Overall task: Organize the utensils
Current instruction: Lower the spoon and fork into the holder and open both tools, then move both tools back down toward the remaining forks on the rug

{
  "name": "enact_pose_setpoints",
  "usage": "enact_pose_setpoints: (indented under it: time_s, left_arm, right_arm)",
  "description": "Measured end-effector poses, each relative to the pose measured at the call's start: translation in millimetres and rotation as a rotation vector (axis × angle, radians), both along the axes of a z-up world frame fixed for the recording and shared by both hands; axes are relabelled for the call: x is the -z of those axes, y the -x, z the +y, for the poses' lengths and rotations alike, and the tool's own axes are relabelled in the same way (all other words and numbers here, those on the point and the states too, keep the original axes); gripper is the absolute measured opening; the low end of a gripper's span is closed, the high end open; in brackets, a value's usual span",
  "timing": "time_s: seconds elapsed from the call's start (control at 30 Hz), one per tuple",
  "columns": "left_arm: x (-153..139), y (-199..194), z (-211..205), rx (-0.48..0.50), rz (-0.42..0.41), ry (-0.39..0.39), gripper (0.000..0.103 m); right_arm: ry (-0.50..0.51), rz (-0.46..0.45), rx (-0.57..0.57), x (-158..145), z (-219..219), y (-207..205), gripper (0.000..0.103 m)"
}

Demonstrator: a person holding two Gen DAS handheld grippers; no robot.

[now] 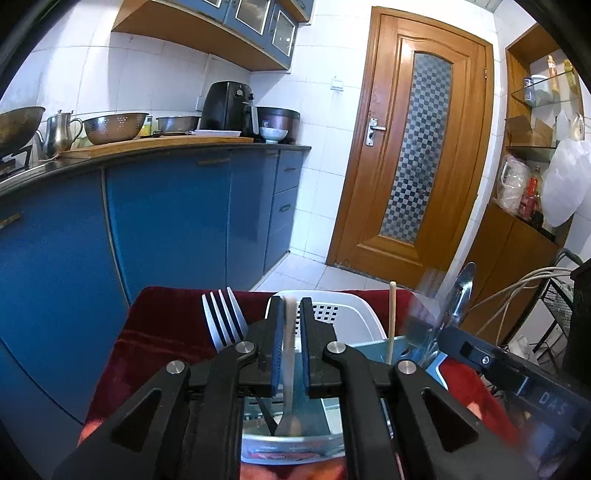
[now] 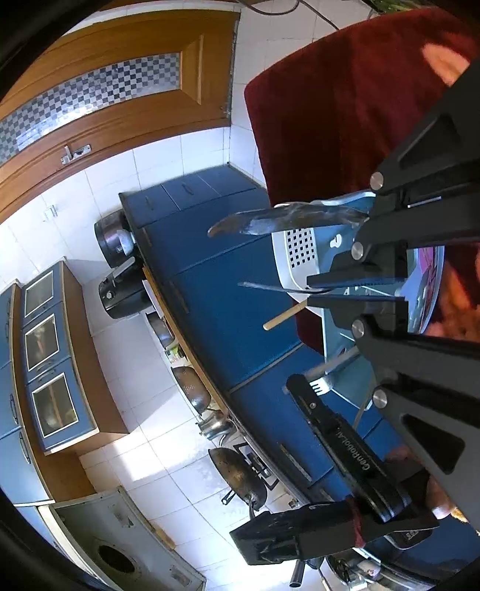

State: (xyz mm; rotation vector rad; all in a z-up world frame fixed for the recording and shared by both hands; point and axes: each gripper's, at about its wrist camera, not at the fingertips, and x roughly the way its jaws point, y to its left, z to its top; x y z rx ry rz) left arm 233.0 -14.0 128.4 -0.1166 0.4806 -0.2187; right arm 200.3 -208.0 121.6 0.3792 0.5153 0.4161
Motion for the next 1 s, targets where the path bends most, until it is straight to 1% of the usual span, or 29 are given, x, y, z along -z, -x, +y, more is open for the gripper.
enact_pose_setpoints:
  time_s: [0.03, 0.07, 0.1, 0.3, 0.47, 0.6, 0.73, 1.0]
  left_arm:
    - [-1.0, 2.3, -0.6, -0.002, 0.001, 0.001, 0.014]
    - [-3.3, 4.9, -0.3, -0.004, 0.0, 0.002, 0.02]
    - [-5.2, 7.7, -0.3, -0.006, -0.002, 0.002, 0.023]
    - [-17.4, 30.0, -0.3, -0.021, -0.012, -0.013, 0.023]
    - [-26.4, 51.1, 4.2, -0.02, -0.011, -0.022, 0.023]
    - [-30.2, 70.6, 5.3, -0.011, -0.001, -0.04, 0.023]
    - [-28.6, 92.3, 6.8, 0.004, 0.02, -0.053, 0.023]
    - [-11.7, 127.2, 5.3, 0.038, 0.094, -0.065, 0.023]
  right_arm:
    - [-0.009, -0.002, -0.007, -0.6, -0.8, 0.5, 0.015]
    - [-0.016, -0.006, -0.013, -1.8, -1.0, 1.6, 0.017]
    - [-0.018, -0.015, -0.019, -3.5, -1.5, 3.9, 0.017]
    - [0.005, -0.044, -0.018, -12.7, -3.2, 18.3, 0.017]
    - [0.022, -0.028, -0.016, -17.5, -4.4, 32.8, 0.017]
    - [0.026, 0.005, -0.02, -16.4, -5.1, 49.0, 0.017]
    - [0.04, 0.036, -0.018, -13.7, -4.2, 65.1, 0.017]
    - [0.079, 0.096, 0.001, -1.2, -3.4, 97.6, 0.017]
